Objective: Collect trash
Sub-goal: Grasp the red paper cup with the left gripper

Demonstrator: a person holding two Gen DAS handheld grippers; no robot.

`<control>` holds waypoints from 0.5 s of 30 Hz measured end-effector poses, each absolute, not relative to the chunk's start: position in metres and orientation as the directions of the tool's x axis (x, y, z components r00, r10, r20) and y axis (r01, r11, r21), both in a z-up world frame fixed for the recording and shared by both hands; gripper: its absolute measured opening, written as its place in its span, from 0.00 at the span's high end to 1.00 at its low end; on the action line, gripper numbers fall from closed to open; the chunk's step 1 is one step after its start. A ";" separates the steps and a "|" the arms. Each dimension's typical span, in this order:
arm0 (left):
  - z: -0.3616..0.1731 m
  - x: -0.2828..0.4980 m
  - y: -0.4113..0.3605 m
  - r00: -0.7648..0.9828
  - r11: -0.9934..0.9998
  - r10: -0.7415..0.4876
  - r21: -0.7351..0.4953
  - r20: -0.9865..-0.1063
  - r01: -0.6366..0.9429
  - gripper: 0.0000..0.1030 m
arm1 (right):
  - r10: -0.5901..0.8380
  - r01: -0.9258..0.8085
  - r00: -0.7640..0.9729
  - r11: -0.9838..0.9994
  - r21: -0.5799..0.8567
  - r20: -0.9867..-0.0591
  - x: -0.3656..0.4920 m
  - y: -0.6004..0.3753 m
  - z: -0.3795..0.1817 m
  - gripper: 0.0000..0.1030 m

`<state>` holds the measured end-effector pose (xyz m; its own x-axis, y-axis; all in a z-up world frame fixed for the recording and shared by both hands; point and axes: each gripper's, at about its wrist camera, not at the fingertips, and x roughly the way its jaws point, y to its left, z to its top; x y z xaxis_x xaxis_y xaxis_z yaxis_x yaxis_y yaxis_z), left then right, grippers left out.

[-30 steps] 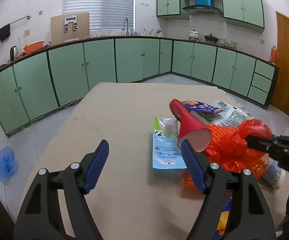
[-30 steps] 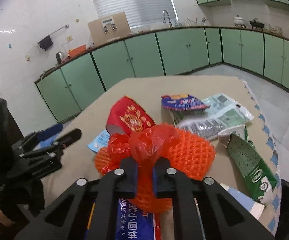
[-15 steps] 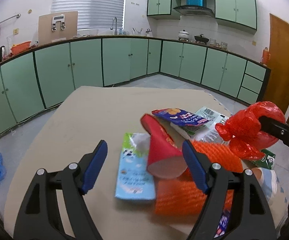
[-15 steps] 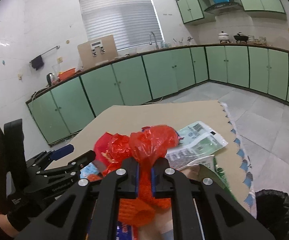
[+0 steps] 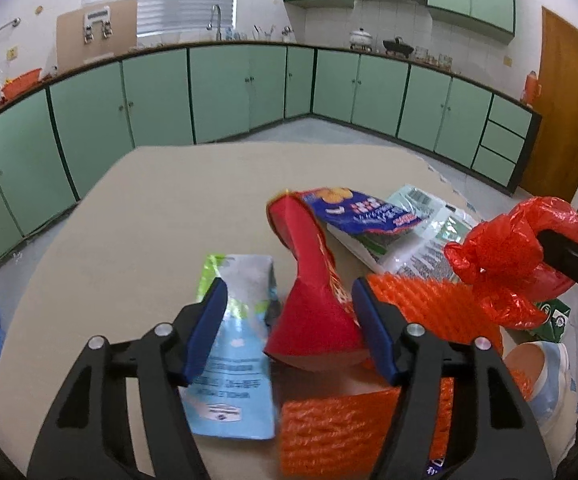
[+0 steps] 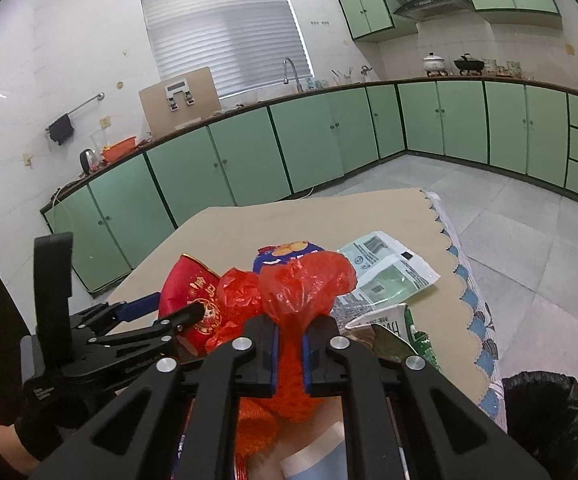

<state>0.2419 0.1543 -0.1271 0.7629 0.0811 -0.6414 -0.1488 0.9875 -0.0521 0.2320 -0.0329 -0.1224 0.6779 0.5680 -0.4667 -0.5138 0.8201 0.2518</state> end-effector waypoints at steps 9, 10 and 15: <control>-0.125 0.242 0.149 0.763 0.988 0.095 -0.031 -0.639 -0.149 0.66 | 0.563 -0.503 0.690 0.825 0.257 -0.455 0.230 -0.042 -0.119 0.92; -0.122 0.240 0.149 0.770 0.988 0.099 -0.029 -0.630 -0.151 0.66 | 0.562 -0.504 0.693 0.826 0.255 -0.452 0.229 -0.042 -0.117 0.92; -0.102 0.228 0.150 0.803 0.987 0.115 -0.022 -0.584 -0.158 0.68 | 0.561 -0.505 0.707 0.827 0.249 -0.429 0.225 -0.047 -0.109 0.92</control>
